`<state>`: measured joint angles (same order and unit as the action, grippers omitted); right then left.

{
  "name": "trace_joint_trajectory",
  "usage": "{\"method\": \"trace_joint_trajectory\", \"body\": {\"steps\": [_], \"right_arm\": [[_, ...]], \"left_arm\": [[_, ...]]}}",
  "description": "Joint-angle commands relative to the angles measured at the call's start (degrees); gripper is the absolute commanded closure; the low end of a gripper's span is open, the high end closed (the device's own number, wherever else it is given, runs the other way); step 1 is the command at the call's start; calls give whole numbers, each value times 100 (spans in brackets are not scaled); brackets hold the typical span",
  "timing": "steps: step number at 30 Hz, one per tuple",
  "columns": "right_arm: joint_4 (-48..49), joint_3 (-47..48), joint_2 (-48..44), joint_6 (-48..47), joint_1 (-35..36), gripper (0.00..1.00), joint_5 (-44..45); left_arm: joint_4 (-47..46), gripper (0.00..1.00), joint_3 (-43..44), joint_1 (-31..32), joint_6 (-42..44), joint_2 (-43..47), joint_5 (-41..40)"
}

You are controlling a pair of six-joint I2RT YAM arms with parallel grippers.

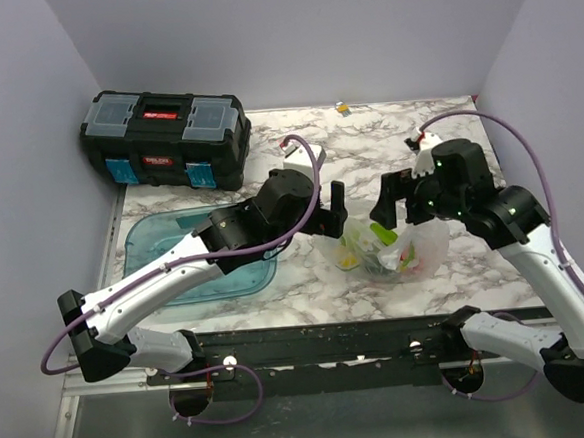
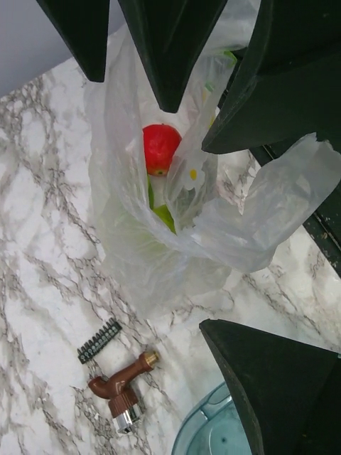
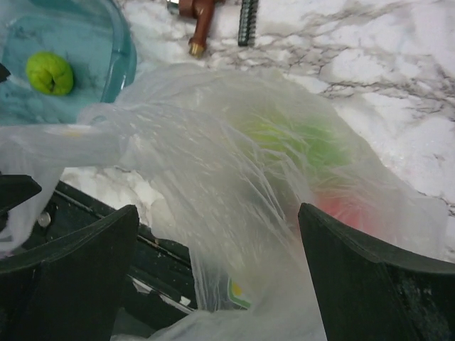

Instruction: Take the fake fruits out of the plastic bag

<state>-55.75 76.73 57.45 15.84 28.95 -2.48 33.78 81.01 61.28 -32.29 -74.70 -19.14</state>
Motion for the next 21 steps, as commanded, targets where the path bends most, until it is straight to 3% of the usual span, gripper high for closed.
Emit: {"method": "trace_joint_trajectory", "body": {"steps": [1, 4, 8, 10, 12, 13, 15, 16, 18, 21], "right_arm": [[496, -426, 60, -380, -6, 4, -561], [363, -593, 179, -464, -3, 6, 200], [232, -626, 265, -304, -1, 26, 1357], [334, -577, 182, -240, -8, 41, 1443], [514, -549, 23, -155, -3, 63, 1457], [595, -537, -27, -131, -8, 73, 1464], [726, -522, -84, 88, -4, 96, 1943], [727, -491, -83, 243, -3, 99, 2474], [642, -319, 14, 674, -3, 99, 3516], [747, 67, 137, 800, -3, 99, 4057]], "left_arm": [[147, 3, -349, 34, 372, 98, 246], [-39, 13, -627, 24, 542, 186, 541], [-62, 46, -759, 8, 808, 173, 604], [-22, 60, -747, -52, 1002, 82, 558], [101, 81, -617, -201, 1142, -42, 520], [143, 87, -532, -280, 1213, -114, 499], [151, 90, -319, -477, 1408, -224, 538], [133, 90, -150, -582, 1515, -290, 635], [68, 93, 248, -739, 1738, -520, 881], [250, 100, 1243, -828, 2126, -979, 694]]}}
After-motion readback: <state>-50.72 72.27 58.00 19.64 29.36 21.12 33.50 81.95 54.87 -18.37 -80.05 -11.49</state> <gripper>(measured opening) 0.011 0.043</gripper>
